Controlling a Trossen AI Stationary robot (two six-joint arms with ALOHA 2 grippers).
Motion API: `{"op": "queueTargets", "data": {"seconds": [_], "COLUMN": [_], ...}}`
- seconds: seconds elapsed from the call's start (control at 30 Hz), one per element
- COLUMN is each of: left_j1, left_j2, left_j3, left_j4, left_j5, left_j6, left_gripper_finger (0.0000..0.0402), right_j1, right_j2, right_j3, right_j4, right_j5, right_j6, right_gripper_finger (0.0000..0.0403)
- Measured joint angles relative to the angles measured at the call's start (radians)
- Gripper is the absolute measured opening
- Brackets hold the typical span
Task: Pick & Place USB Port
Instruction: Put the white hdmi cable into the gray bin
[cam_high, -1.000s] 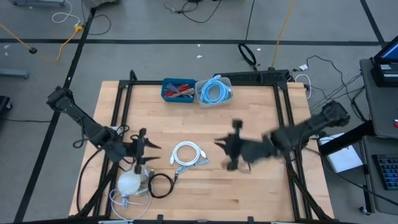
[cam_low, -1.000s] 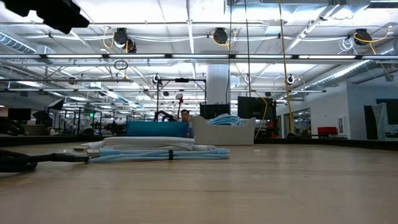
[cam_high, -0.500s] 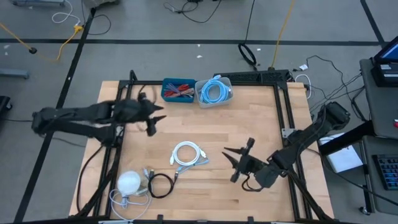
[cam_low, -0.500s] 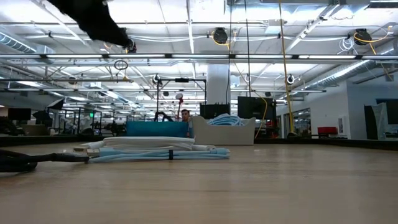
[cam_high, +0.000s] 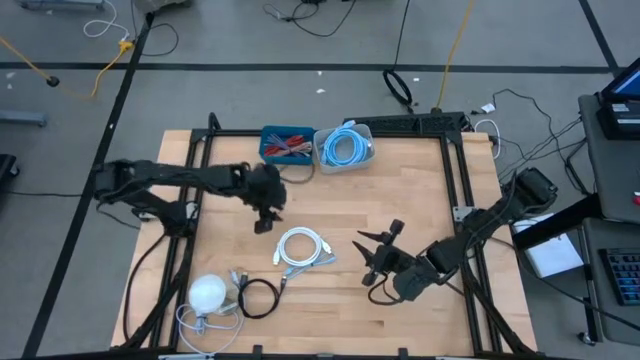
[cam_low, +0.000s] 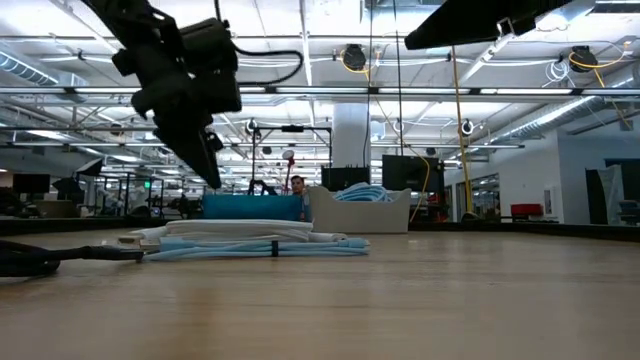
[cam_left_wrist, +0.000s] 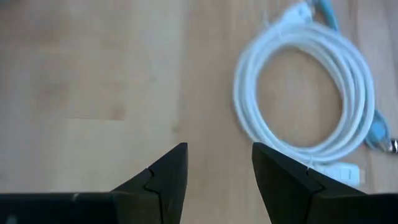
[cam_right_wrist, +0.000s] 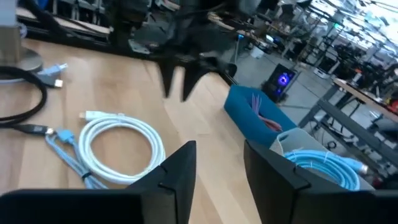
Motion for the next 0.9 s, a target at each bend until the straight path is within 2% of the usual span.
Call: {"op": "queueTargets", "data": {"seconds": [0.17,0.3,0.63,0.9], "left_j1": [-0.119,-0.216,-0.492,-0.648], "left_j2": [0.076,0.09,0.076,0.076], "left_j3": [0.0,0.0,-0.001,-0.001], "left_j4": [0.033,0.042,-0.149,-0.159], "left_j5": [0.003,-0.026,-0.058,-0.057], "left_j6": [-0.058,-0.119,-0.276,-0.415], "left_gripper_finger": [0.0184,0.0184,0.0184,0.0184], "right_j1": [-0.016,-0.024,-0.026,-0.026], "right_j2": [0.0,-0.001,-0.001,-0.001], "right_j3": [-0.013,-0.02,-0.029,-0.029], "right_j4": [-0.017,-0.015,-0.016,-0.015], "right_j5": [-0.027,-0.05,-0.079,-0.079], "right_j6": [0.054,0.077,0.14,0.144], "right_gripper_finger": [0.013,0.013,0.013,0.013]}}
